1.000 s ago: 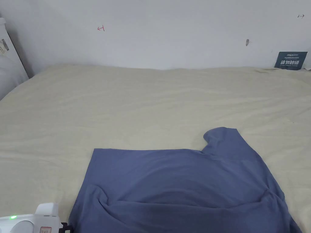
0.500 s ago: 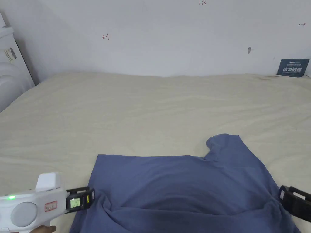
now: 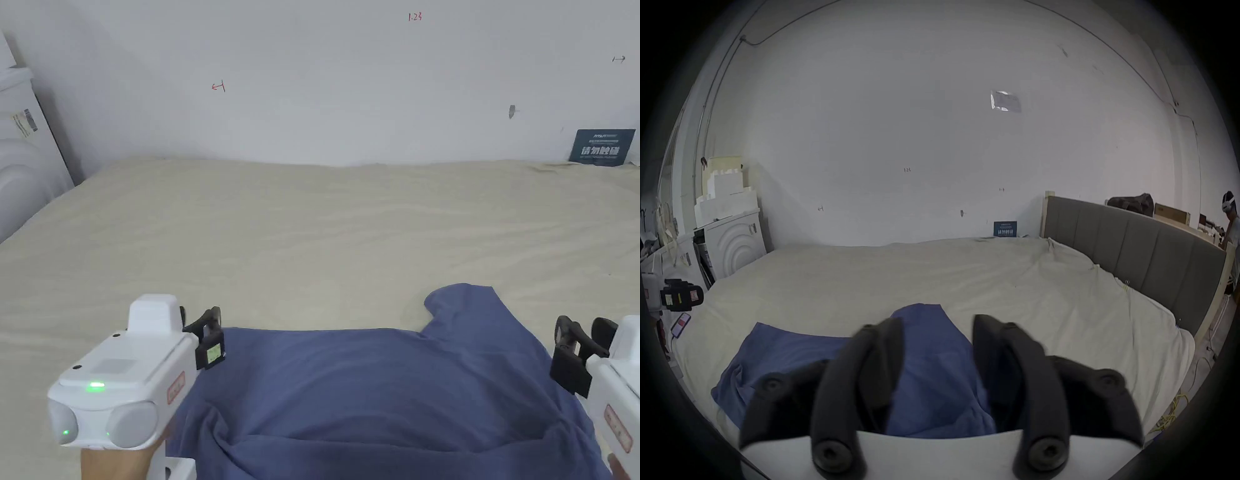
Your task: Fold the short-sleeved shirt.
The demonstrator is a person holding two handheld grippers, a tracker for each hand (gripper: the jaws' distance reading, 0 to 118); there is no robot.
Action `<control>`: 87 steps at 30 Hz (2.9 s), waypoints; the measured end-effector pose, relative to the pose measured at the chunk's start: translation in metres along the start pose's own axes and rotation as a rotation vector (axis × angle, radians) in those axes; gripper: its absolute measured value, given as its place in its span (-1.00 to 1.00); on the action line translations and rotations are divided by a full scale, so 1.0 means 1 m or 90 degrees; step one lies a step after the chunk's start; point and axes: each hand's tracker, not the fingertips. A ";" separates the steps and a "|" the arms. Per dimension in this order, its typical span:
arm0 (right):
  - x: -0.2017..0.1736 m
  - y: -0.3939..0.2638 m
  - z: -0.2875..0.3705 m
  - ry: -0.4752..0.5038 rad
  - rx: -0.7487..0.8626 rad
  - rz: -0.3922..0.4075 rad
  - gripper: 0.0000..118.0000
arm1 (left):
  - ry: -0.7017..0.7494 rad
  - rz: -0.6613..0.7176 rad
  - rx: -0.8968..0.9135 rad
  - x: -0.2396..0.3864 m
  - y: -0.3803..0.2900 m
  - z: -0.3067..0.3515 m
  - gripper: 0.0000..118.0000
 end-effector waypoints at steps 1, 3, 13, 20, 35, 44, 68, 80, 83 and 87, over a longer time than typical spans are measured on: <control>-0.004 -0.002 0.001 -0.003 0.005 0.002 -0.58 | -0.001 0.000 0.000 0.004 -0.004 -0.001 -0.45; -0.009 -0.007 0.003 -0.015 0.026 0.014 -0.99 | -0.002 -0.001 0.001 0.007 -0.010 -0.005 -0.82; -0.016 -0.008 0.009 -0.016 0.057 0.037 -1.00 | -0.003 0.017 -0.007 0.008 -0.017 -0.007 -1.00; -0.019 0.001 -0.003 -0.010 0.058 0.037 -1.00 | -0.023 0.012 -0.032 -0.005 0.003 -0.029 -1.00; -0.030 0.013 -0.070 -0.006 0.041 0.046 -1.00 | -0.072 0.040 -0.279 -0.057 0.026 -0.202 -1.00; -0.029 -0.001 -0.096 -0.007 0.007 0.055 -1.00 | -0.049 0.042 -0.400 -0.074 -0.002 -0.270 0.07; -0.008 0.010 -0.128 0.005 -0.047 0.050 -1.00 | -0.059 -0.024 -0.414 -0.053 -0.009 -0.266 -1.00; 0.023 0.007 -0.299 0.050 -0.284 -0.075 -0.97 | -0.110 -0.020 -0.330 -0.051 0.018 -0.203 -1.00; 0.025 -0.009 -0.322 0.018 -0.325 -0.076 -0.50 | -0.112 -0.028 -0.328 -0.050 0.020 -0.199 -1.00; 0.021 -0.029 -0.333 0.004 -0.389 -0.069 0.17 | -0.115 -0.021 -0.329 -0.055 0.016 -0.203 -1.00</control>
